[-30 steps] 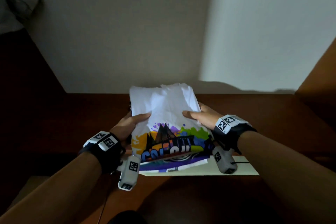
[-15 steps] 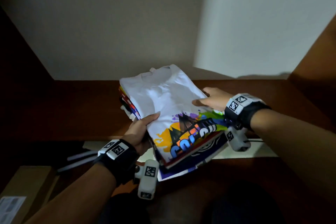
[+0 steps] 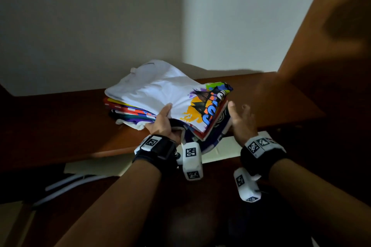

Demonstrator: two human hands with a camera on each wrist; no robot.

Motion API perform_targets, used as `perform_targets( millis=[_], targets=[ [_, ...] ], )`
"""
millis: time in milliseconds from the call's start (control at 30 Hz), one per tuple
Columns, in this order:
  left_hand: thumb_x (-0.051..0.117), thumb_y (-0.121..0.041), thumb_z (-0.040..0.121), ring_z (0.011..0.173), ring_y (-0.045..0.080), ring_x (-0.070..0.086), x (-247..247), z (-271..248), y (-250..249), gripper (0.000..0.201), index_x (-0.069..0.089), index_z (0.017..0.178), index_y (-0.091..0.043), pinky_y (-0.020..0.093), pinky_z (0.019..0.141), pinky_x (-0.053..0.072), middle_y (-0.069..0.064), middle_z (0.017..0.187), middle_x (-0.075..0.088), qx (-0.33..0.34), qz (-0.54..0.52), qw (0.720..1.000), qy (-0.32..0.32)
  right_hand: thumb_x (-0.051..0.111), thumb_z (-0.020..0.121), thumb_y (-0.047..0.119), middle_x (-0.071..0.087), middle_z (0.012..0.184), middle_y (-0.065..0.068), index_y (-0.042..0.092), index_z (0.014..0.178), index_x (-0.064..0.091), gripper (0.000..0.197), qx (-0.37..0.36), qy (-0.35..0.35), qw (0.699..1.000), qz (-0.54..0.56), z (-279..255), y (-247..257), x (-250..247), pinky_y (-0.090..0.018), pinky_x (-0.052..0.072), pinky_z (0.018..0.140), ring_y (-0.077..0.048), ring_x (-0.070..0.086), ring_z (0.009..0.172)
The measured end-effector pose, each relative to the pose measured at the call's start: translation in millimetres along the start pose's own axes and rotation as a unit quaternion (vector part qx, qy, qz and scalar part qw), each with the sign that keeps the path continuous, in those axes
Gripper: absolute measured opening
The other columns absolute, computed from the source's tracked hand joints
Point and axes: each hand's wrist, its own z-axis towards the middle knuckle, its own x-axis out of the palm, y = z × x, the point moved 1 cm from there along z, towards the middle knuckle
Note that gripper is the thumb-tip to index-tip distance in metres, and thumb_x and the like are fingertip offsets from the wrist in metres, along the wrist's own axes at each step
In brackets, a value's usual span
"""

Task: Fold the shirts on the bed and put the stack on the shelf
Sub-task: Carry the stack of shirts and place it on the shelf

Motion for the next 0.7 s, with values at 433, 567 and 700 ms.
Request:
perform_targets(
  millis=[433, 567, 700],
  targets=[
    [0.083, -0.024, 0.060, 0.061, 0.028, 0.063, 25, -2, 1, 0.069, 0.042, 0.117, -0.024, 0.041, 0.062, 0.055, 0.011, 0.081, 0.059, -0.017, -0.038, 0.999, -0.016, 0.026, 0.067, 0.098, 0.070, 0.109, -0.011, 0.033, 0.139, 0.040, 0.098, 0.169, 0.184, 0.960, 0.128, -17, 4, 10, -0.048, 0.056, 0.070, -0.037, 0.072, 0.082],
    [0.083, -0.025, 0.061, 0.078, 0.035, 0.073, 24, -5, 14, 0.078, 0.054, 0.132, -0.006, 0.048, 0.064, 0.059, 0.018, 0.096, 0.074, -0.049, 0.017, 0.999, 0.014, 0.039, 0.065, 0.096, 0.063, 0.127, -0.004, 0.021, 0.137, 0.055, 0.105, 0.149, 0.141, 0.941, 0.268, -14, 21, 9, -0.037, 0.051, 0.076, -0.035, 0.063, 0.105],
    [0.079, -0.032, 0.081, 0.085, 0.039, 0.074, 17, -26, 16, 0.050, 0.063, 0.119, -0.003, 0.059, 0.067, 0.059, 0.021, 0.101, 0.074, -0.064, 0.124, 0.989, 0.052, 0.079, 0.039, 0.083, 0.060, 0.127, 0.001, 0.028, 0.145, 0.043, 0.125, 0.134, 0.097, 0.954, 0.248, 58, -6, 11, -0.049, 0.051, 0.089, -0.025, 0.063, 0.092]
  ],
)
